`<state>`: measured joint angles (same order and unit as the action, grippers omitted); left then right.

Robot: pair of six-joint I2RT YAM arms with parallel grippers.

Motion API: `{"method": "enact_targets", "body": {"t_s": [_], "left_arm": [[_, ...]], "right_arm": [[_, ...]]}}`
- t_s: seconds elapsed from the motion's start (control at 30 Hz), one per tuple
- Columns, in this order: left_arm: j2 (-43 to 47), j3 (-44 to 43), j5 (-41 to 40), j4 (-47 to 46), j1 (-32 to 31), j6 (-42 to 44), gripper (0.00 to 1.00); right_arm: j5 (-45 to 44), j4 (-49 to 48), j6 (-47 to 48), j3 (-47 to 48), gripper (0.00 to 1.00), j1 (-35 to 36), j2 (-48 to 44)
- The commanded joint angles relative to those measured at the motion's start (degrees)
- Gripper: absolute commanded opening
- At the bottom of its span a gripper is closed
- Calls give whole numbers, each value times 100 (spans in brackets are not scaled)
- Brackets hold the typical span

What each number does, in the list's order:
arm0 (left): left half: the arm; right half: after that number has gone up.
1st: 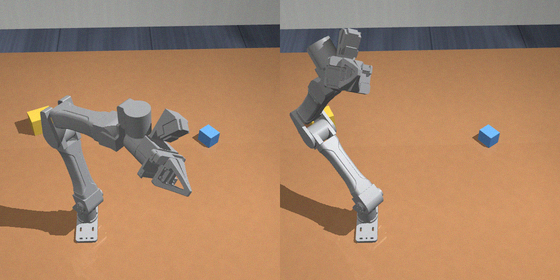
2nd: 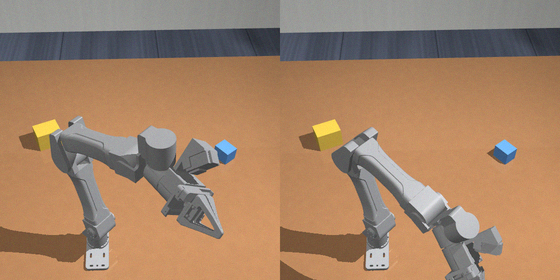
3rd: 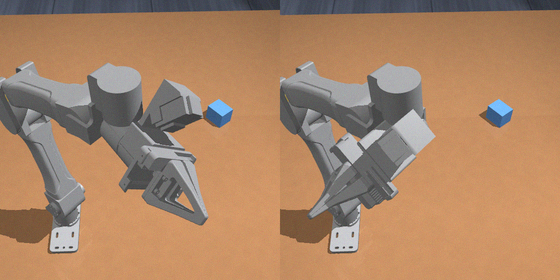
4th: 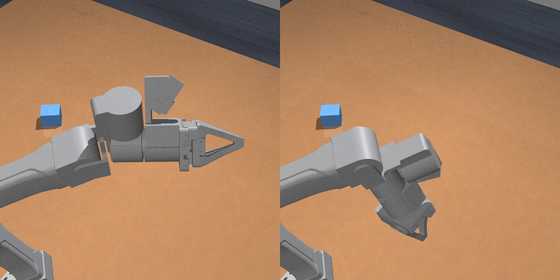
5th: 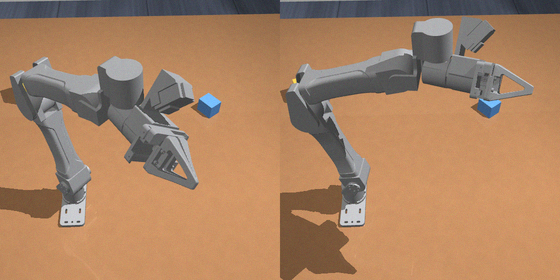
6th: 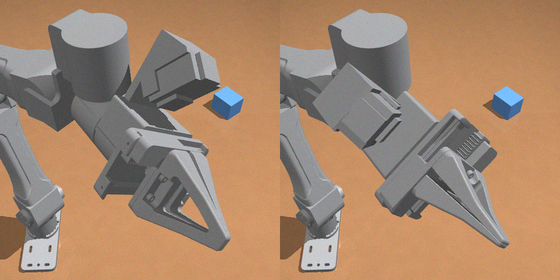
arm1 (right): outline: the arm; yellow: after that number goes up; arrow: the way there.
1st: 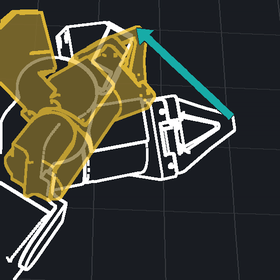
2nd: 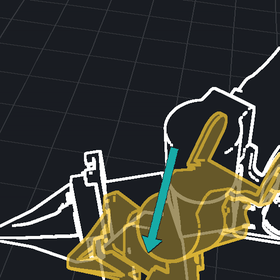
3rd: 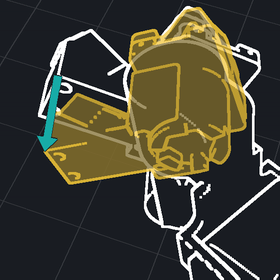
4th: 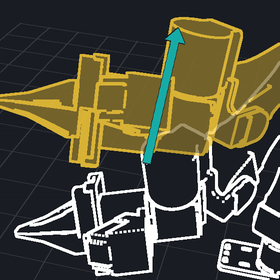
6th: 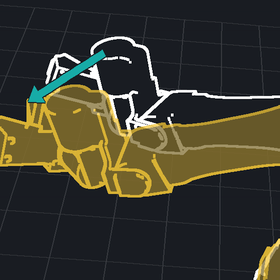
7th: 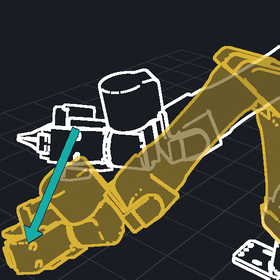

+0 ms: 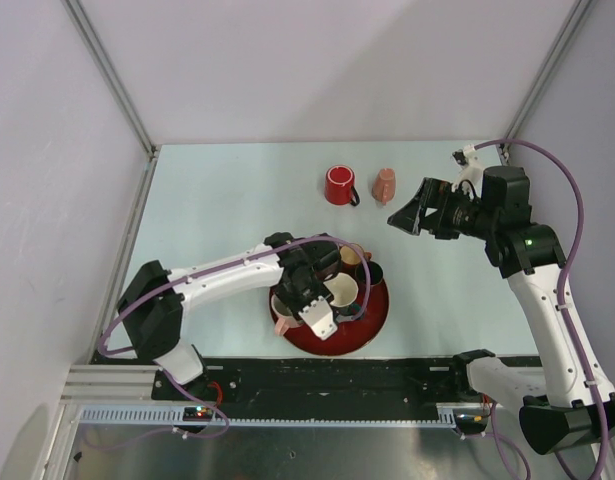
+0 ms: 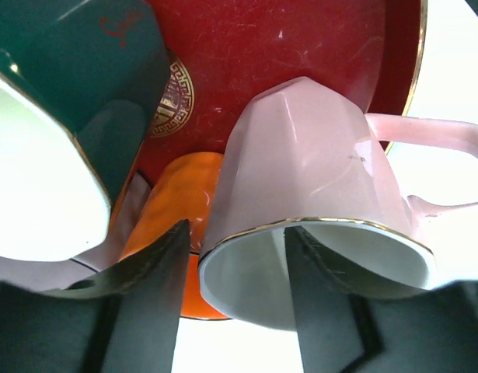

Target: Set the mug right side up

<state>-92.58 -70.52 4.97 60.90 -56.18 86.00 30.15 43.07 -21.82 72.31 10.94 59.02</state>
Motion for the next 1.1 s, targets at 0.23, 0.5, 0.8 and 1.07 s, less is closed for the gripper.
{"method": "enact_targets", "body": {"t_s": [0.23, 0.5, 0.8, 1.07], "left_arm": [[911, -344, -278, 235, 44, -275, 74], [1520, -1038, -207, 489, 425, -1186, 79], [1873, -1739, 1879, 237, 2274, -4405, 87], [2177, -1435, 1844, -243, 2889, -5433, 89]], "right_arm": [[-1529, -656, 537, 37, 100, -251, 712], [-3752, -2019, 917, 469, 100, 326, 2619], [-4992, -2725, 1428, 1863, 91, 804, 4963], [-5291, -1804, 1267, 3623, 80, 805, 6869]]}}
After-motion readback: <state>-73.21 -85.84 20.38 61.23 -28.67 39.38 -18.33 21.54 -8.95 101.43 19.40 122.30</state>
